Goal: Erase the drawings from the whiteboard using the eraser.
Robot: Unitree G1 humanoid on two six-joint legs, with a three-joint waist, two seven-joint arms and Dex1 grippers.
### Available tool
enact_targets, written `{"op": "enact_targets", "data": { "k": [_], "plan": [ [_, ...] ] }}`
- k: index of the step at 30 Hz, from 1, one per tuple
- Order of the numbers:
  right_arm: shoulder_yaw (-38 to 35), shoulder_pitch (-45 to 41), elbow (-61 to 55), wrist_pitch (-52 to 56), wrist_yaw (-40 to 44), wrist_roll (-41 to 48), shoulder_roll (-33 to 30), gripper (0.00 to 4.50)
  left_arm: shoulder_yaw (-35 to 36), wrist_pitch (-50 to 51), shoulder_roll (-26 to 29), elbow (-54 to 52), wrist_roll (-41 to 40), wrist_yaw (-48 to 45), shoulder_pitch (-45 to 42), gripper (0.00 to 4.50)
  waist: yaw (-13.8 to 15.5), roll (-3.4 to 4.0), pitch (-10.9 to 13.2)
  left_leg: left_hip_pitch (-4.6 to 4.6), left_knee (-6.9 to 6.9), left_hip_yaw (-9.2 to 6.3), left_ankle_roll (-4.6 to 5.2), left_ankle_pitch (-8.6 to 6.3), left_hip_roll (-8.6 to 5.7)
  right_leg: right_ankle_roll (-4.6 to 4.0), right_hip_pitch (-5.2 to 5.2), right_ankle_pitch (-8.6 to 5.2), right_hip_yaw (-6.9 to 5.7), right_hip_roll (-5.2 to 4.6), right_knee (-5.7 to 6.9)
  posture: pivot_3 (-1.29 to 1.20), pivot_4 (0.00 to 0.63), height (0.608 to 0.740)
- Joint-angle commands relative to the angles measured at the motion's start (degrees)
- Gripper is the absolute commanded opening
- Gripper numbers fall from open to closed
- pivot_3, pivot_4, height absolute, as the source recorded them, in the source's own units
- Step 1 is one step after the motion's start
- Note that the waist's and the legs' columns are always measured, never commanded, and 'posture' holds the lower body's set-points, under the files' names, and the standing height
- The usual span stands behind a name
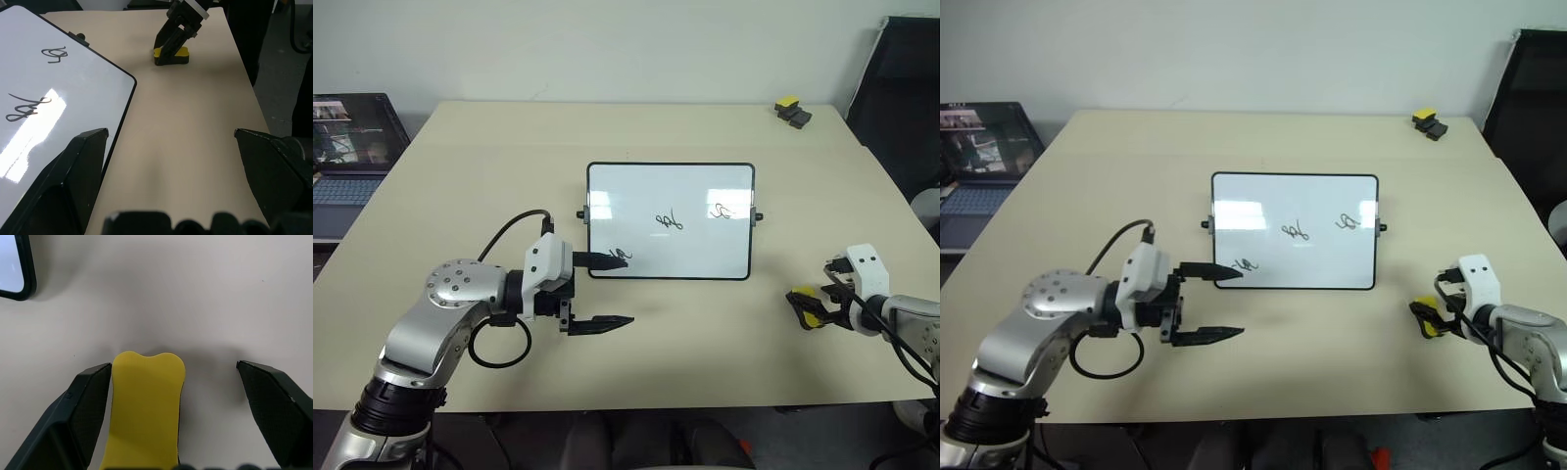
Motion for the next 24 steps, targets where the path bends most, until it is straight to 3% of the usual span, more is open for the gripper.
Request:
{"op": "enact_targets", "data": {
  "k": [1, 4, 10, 12, 24],
  "plan": [
    [0.80, -0.30, -2.65, 0.21, 0.29, -0.34, 0.55, 4.46, 0.57, -0.19, -0.05, -2.17, -0.60, 0.41, 0.09, 4.50, 0.00, 0.00, 0.00, 0.00, 0.00, -0.01, 0.00, 0.00, 0.00, 0.00, 0.00, 0.00, 0.00, 0.00, 0.00, 0.00, 0.150, 0.740],
    [1.14, 0.32, -3.00, 0.04, 0.16, -0.63, 0.74, 3.91, 0.56, -0.15, -0.08, -2.25, -0.59, 0.46, 0.19, 4.50, 0.00, 0.00, 0.00, 0.00, 0.00, -0.01, 0.00, 0.00, 0.00, 0.00, 0.00, 0.00, 0.00, 0.00, 0.00, 0.00, 0.150, 0.740],
    [1.07, 0.16, -3.59, 0.43, 0.05, -0.82, 1.14, 1.85, 0.51, -0.13, -0.13, -2.17, -0.57, 0.46, 0.17, 4.50, 0.00, 0.00, 0.00, 0.00, 0.00, -0.01, 0.00, 0.00, 0.00, 0.00, 0.00, 0.00, 0.00, 0.00, 0.00, 0.00, 0.150, 0.740],
    [0.97, 0.26, -3.74, 0.51, 0.10, -0.80, 1.10, 1.40, 0.47, -0.12, -0.13, -2.20, -0.56, 0.48, 0.16, 4.50, 0.00, 0.00, 0.00, 0.00, 0.00, -0.01, 0.00, 0.00, 0.00, 0.00, 0.00, 0.00, 0.00, 0.00, 0.00, 0.00, 0.150, 0.740],
    [0.78, 0.64, -7.10, 0.86, 0.79, -0.21, 0.82, 1.37, 0.10, -0.19, -0.55, -1.76, -0.38, 0.49, -0.20, 4.50, 0.00, 0.01, 0.00, 0.00, 0.00, -0.01, 0.00, 0.00, 0.00, 0.01, 0.00, 0.00, 0.00, 0.00, 0.00, 0.00, 0.150, 0.740]
  ]
}}
